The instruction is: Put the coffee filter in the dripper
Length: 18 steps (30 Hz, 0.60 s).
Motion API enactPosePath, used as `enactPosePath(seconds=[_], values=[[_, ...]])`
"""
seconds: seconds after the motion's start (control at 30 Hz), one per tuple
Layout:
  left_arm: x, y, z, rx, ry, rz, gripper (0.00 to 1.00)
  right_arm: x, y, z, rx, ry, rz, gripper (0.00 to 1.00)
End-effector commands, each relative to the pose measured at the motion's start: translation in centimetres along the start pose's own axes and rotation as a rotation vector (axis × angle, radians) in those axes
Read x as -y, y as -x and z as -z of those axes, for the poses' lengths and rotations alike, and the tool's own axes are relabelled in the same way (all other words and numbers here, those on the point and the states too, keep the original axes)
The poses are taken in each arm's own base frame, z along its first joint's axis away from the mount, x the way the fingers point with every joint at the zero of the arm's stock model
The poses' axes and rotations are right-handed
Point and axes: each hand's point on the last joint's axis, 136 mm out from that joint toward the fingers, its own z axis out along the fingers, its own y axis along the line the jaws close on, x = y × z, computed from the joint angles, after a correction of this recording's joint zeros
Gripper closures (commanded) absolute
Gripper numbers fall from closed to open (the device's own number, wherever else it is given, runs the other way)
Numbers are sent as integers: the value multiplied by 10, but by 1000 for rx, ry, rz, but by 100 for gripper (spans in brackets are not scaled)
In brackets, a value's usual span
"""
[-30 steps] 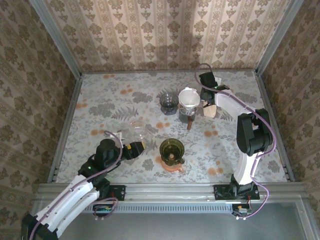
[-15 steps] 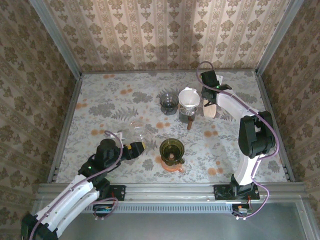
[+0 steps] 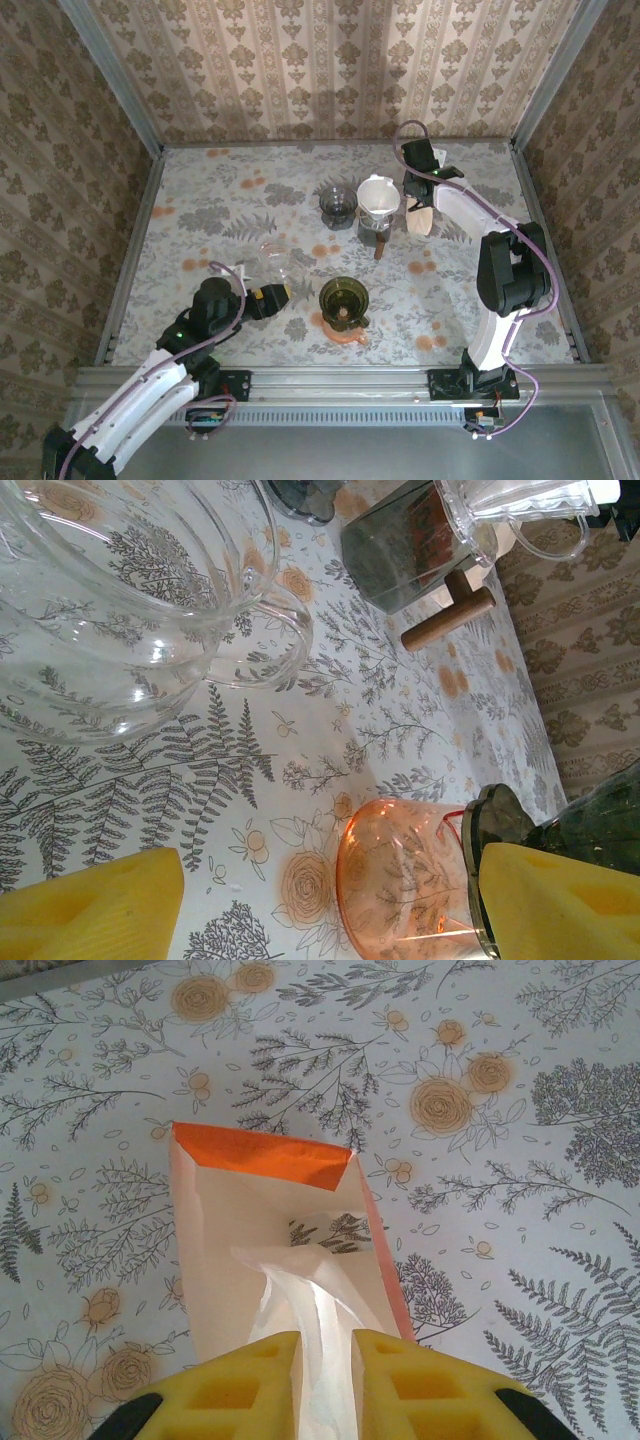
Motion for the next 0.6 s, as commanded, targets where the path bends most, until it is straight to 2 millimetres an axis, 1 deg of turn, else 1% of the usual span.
enactPosePath(seconds=[0.0,0.23,0.57], values=[[9,7,1,16,-37,8,21,7,10,5,28,-32,-43,78],[13,9,2,21,-48,1,21,7,14,3,23,-28,-60,79],[14,9,2,17,-51,-1,21,4,10,-5,0,-28,-64,79]])
